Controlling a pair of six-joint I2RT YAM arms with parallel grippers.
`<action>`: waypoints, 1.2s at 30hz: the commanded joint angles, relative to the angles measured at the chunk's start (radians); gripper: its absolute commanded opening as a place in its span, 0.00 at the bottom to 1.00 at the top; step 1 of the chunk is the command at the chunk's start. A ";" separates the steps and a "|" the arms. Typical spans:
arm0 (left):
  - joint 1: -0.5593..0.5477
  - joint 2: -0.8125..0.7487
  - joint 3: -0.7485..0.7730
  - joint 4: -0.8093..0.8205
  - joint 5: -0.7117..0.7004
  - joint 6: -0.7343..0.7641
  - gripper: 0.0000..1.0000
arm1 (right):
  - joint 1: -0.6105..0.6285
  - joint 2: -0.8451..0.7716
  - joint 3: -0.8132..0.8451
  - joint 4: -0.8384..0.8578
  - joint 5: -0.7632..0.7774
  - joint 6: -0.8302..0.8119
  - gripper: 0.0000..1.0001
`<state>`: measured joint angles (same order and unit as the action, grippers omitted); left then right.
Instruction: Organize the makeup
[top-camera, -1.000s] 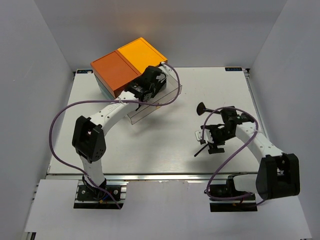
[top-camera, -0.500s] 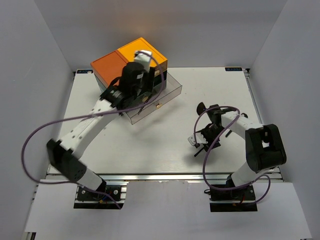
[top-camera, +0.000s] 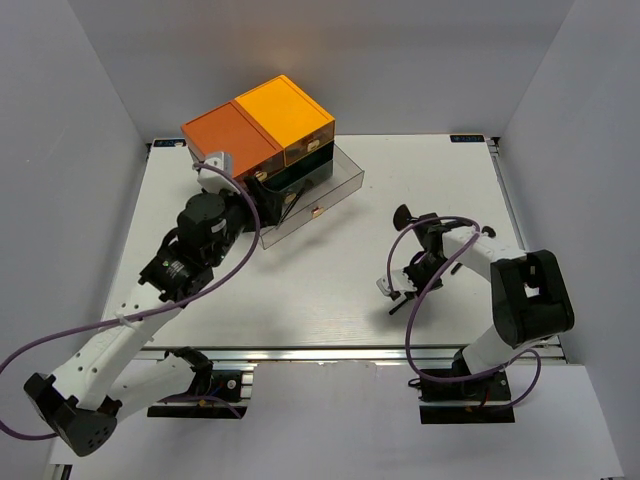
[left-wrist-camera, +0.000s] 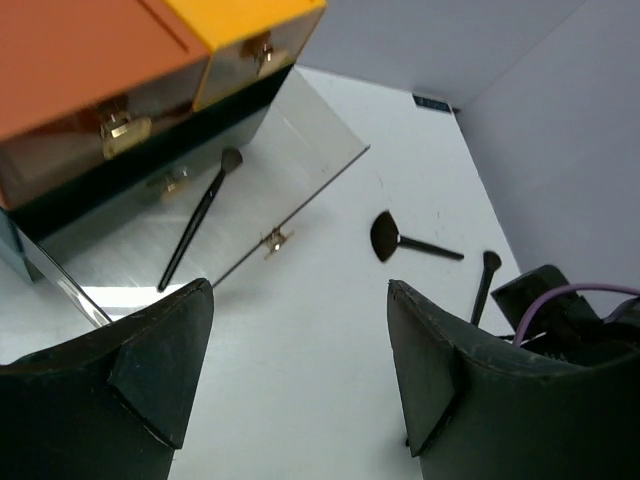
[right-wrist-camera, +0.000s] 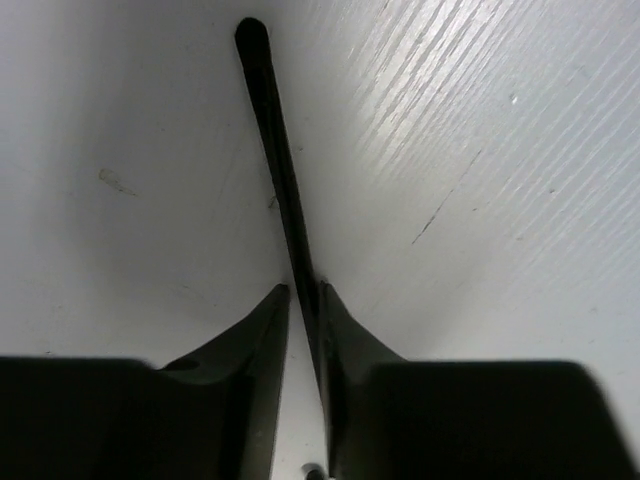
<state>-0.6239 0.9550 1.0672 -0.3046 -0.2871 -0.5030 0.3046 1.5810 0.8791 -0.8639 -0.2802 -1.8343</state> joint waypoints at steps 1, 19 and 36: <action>0.000 -0.021 -0.070 0.047 0.069 -0.098 0.80 | 0.005 0.019 -0.058 0.046 0.047 0.020 0.20; -0.002 -0.119 -0.210 0.153 0.072 -0.149 0.81 | 0.007 -0.107 0.216 -0.015 -0.291 0.326 0.00; 0.000 -0.291 -0.276 0.107 -0.046 -0.178 0.81 | 0.358 0.002 0.638 0.474 -0.167 0.690 0.00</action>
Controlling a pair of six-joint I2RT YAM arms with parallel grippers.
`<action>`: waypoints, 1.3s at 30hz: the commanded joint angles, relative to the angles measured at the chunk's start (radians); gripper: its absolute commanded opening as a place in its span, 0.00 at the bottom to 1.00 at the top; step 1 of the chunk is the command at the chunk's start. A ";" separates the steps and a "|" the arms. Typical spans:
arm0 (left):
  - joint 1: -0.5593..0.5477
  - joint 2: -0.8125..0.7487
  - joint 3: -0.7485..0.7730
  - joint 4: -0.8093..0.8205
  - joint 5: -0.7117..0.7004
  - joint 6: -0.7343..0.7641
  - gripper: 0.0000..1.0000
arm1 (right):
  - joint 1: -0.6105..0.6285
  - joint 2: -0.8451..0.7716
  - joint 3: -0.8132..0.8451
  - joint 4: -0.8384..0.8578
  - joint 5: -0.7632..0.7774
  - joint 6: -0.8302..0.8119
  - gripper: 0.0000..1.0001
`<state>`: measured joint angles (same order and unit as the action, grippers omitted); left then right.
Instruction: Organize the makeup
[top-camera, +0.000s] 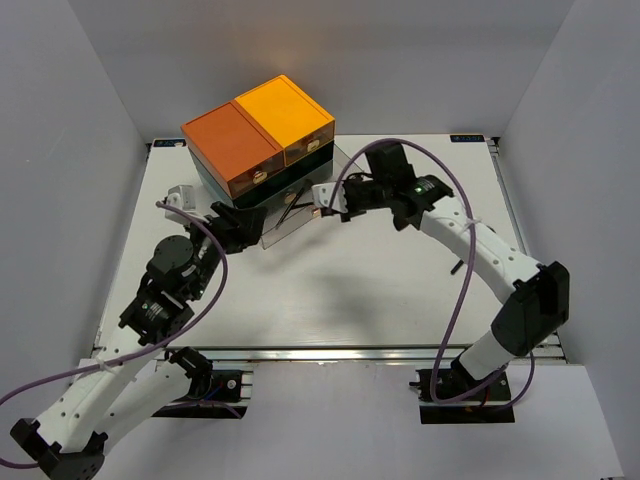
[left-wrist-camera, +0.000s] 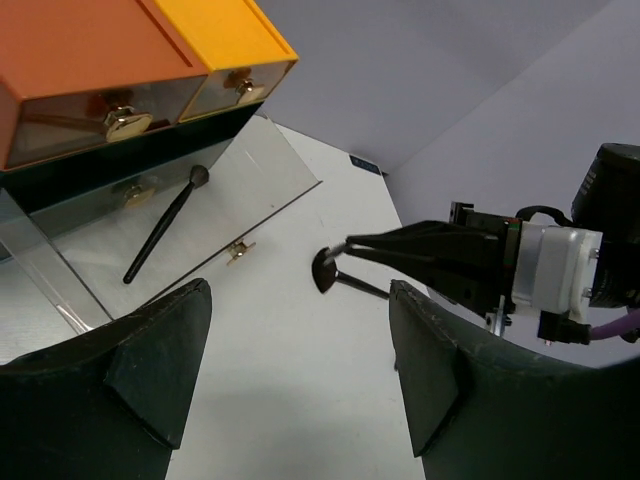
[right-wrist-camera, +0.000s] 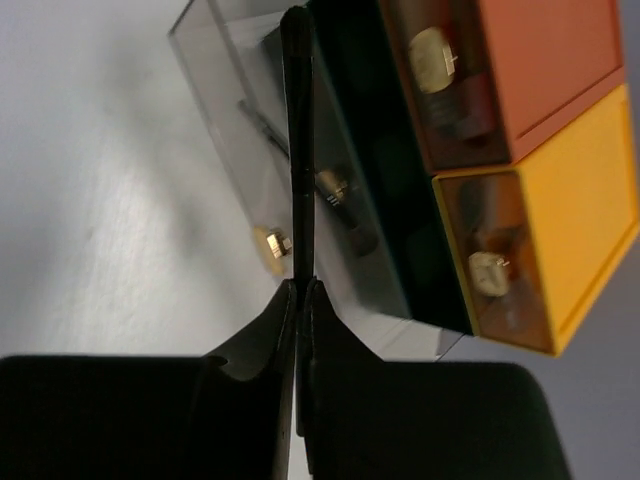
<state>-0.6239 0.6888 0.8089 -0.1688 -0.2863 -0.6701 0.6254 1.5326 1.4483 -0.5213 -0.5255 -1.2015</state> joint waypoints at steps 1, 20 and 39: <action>0.000 -0.029 -0.017 -0.034 -0.051 -0.013 0.81 | 0.052 0.064 0.083 0.164 0.099 0.046 0.00; 0.000 -0.075 -0.043 -0.058 -0.057 -0.042 0.81 | 0.155 0.368 0.281 0.195 0.318 -0.138 0.44; 0.000 0.032 -0.102 0.094 0.096 -0.063 0.81 | -0.180 0.044 0.081 0.162 0.096 0.404 0.55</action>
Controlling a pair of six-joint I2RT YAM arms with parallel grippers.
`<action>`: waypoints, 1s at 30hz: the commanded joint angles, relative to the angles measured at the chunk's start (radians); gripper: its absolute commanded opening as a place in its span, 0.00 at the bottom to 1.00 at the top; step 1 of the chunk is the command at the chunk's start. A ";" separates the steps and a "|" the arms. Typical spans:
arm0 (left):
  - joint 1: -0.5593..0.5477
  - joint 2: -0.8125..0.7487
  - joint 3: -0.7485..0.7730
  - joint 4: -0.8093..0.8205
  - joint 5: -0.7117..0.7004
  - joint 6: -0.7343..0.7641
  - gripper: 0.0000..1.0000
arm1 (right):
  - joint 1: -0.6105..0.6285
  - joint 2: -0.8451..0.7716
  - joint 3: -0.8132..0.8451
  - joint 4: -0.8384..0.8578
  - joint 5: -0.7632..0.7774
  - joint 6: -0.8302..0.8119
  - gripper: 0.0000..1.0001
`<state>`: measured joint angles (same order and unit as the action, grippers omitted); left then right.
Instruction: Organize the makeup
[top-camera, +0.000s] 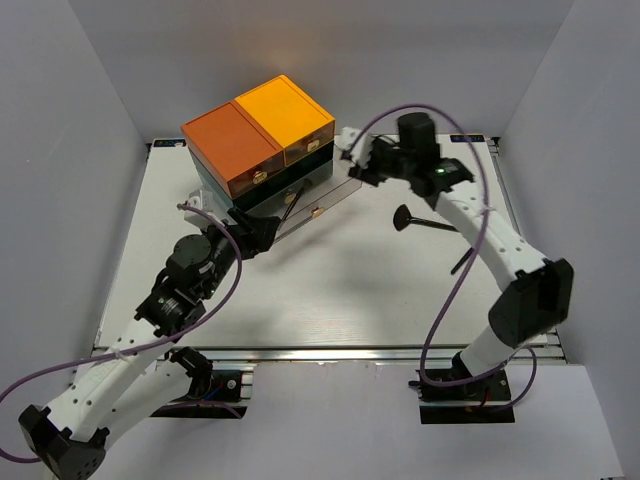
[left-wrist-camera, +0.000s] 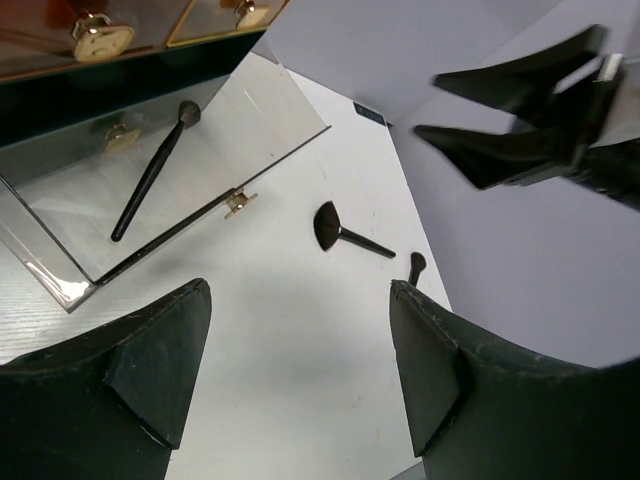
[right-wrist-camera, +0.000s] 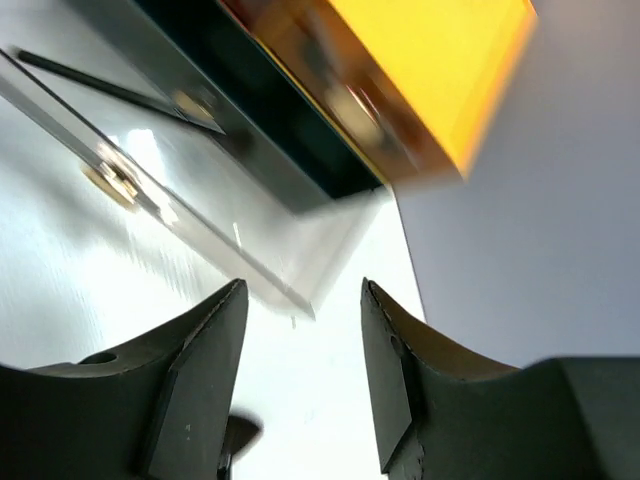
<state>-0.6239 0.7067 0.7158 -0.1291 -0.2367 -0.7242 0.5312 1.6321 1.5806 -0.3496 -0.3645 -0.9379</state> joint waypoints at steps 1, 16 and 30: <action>0.000 0.029 -0.009 0.060 0.053 -0.009 0.81 | -0.120 -0.073 -0.071 -0.012 -0.065 0.175 0.55; 0.000 0.160 0.017 0.121 0.143 0.006 0.81 | -0.516 0.231 0.004 -0.408 -0.056 -0.038 0.82; 0.000 0.109 -0.024 0.098 0.105 -0.027 0.81 | -0.514 0.445 0.065 -0.390 0.087 -0.093 0.74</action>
<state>-0.6239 0.8360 0.7055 -0.0254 -0.1204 -0.7391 0.0162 2.0579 1.6085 -0.7391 -0.3084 -1.0054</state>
